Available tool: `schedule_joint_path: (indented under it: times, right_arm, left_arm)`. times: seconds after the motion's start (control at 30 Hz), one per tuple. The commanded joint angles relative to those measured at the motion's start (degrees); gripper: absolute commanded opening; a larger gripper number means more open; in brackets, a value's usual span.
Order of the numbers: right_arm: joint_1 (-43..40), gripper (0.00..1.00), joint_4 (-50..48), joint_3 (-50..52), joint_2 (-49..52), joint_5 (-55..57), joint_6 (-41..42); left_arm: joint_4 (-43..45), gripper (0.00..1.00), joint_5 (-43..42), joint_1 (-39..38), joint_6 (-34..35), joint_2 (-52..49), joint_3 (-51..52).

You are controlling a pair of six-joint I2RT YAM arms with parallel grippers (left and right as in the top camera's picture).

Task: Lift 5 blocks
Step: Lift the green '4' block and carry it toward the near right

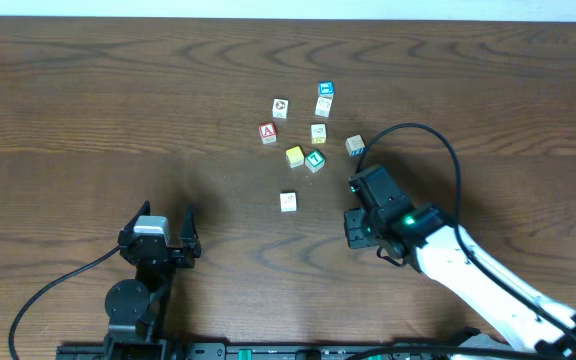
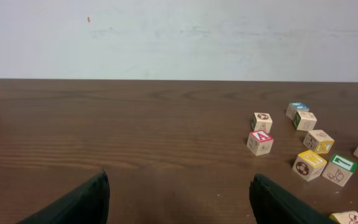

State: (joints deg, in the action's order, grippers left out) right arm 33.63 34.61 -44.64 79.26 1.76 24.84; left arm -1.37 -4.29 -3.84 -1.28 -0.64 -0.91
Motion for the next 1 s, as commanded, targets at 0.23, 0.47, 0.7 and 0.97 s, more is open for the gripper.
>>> schedule_joint_path:
  times: [0.23,0.47,0.7,0.97]
  right_arm:
    - [0.55,0.05,-3.23,0.2,9.31,3.02,10.51]
    - [0.55,0.06,-3.19,0.2,10.05,3.98,12.26]
    - [0.55,0.2,-3.13,0.2,10.05,4.02,11.26]
    - [0.57,0.21,-2.93,0.2,10.05,4.0,6.32]
  left_arm:
    - [-2.29,0.73,-1.01,0.28,0.31,0.26,0.68]
    - [-2.29,0.73,-0.98,0.28,0.31,0.26,0.68]
    - [-2.29,0.73,-1.01,0.28,0.31,0.26,0.68]
    - [-2.29,0.73,-0.98,0.28,0.31,0.24,0.68]
